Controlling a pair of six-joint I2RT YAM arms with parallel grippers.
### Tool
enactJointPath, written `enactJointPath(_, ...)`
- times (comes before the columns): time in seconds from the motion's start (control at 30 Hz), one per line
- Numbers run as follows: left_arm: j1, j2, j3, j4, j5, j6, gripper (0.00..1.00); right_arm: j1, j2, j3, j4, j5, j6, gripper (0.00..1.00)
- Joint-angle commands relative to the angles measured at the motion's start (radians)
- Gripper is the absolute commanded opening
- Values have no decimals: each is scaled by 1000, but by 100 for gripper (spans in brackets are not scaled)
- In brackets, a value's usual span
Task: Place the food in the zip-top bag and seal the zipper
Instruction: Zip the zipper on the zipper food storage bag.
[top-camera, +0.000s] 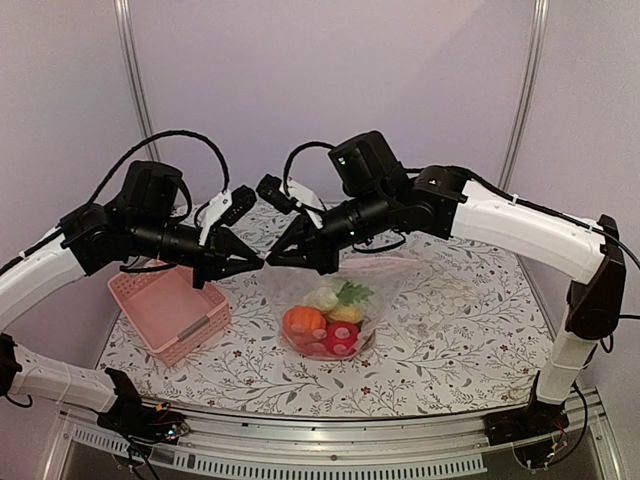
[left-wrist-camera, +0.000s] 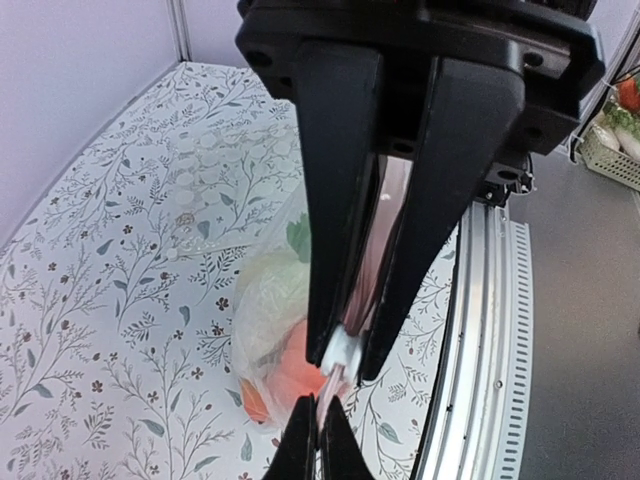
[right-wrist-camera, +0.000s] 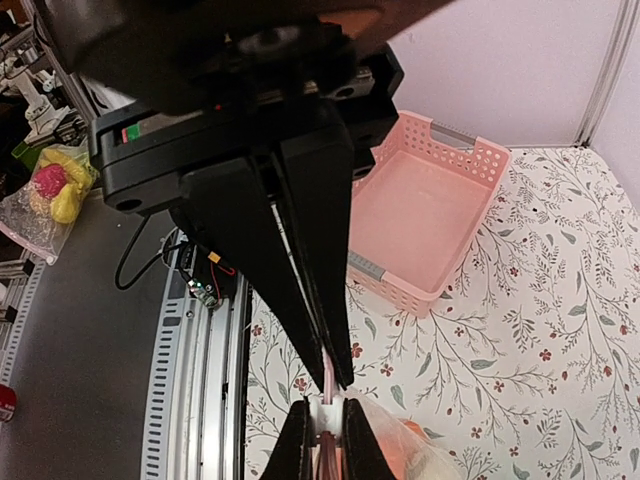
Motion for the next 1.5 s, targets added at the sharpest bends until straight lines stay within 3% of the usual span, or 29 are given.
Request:
enactJointPath(0.0, 40, -32, -8, 30, -63, -16, 0, 4, -49, -35, -90, 31, 19, 0)
enactJointPath(1.47, 98, -53, -27, 75, -178, -55, 0, 4, -123, -142, -84, 186, 62, 0)
